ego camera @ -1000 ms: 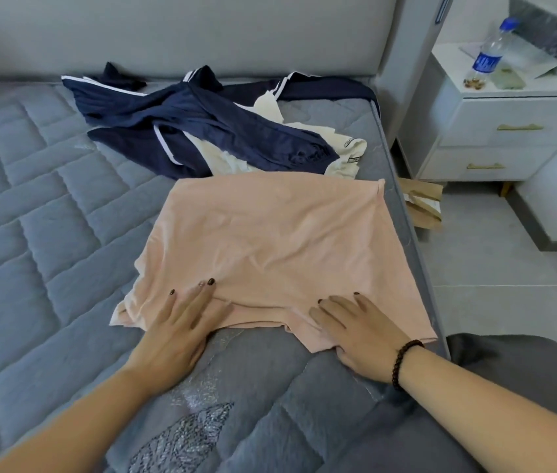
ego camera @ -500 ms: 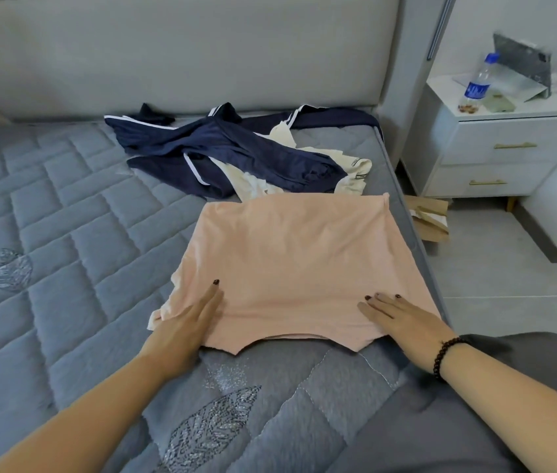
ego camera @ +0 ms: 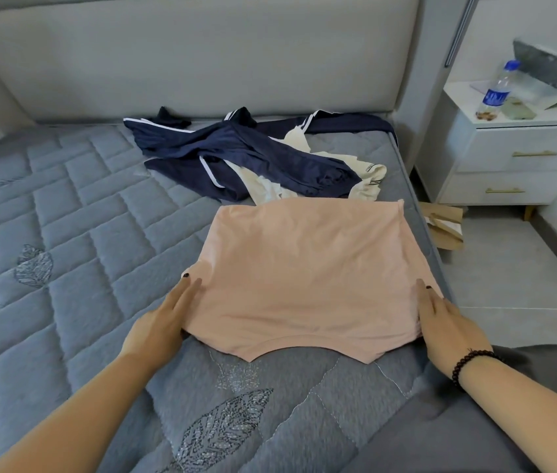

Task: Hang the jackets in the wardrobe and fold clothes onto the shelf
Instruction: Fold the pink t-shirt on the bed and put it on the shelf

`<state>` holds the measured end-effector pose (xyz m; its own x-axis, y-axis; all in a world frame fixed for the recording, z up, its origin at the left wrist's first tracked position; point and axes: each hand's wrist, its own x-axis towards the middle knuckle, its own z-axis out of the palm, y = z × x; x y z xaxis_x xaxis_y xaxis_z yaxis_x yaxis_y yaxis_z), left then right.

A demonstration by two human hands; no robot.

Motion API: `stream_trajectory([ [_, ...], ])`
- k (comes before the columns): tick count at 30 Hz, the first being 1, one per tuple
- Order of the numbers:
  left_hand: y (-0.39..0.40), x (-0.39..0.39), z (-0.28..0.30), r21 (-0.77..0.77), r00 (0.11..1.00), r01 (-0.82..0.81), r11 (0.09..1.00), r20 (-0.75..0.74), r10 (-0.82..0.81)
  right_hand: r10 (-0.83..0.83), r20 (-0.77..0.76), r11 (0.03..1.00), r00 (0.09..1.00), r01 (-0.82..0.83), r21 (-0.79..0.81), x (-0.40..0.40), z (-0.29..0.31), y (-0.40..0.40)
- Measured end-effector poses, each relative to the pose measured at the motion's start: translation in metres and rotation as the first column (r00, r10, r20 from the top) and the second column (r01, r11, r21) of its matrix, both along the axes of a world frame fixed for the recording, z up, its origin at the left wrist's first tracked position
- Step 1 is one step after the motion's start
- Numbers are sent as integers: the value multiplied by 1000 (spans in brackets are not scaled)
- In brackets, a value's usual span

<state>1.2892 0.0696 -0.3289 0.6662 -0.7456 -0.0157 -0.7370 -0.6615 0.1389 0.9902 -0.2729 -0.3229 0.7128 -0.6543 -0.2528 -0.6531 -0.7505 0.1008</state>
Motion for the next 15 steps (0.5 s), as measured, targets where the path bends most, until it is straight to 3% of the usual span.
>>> stream_trajectory([
  [5,29,-3,13,184,991,129,974,10,-133,39,-56,999,998,-40,-10,4,2,8],
  [8,38,-18,20,329,984,158,931,25,-176,121,-131,983,984,-137,-123,4,5,7],
  [12,28,-33,26,671,979,120,732,42,-200,179,-216,972,960,-207,-112,-3,8,10],
  [15,-3,-54,33,803,989,-26,595,105,-100,127,-174,990,977,-136,-41,-12,9,6],
])
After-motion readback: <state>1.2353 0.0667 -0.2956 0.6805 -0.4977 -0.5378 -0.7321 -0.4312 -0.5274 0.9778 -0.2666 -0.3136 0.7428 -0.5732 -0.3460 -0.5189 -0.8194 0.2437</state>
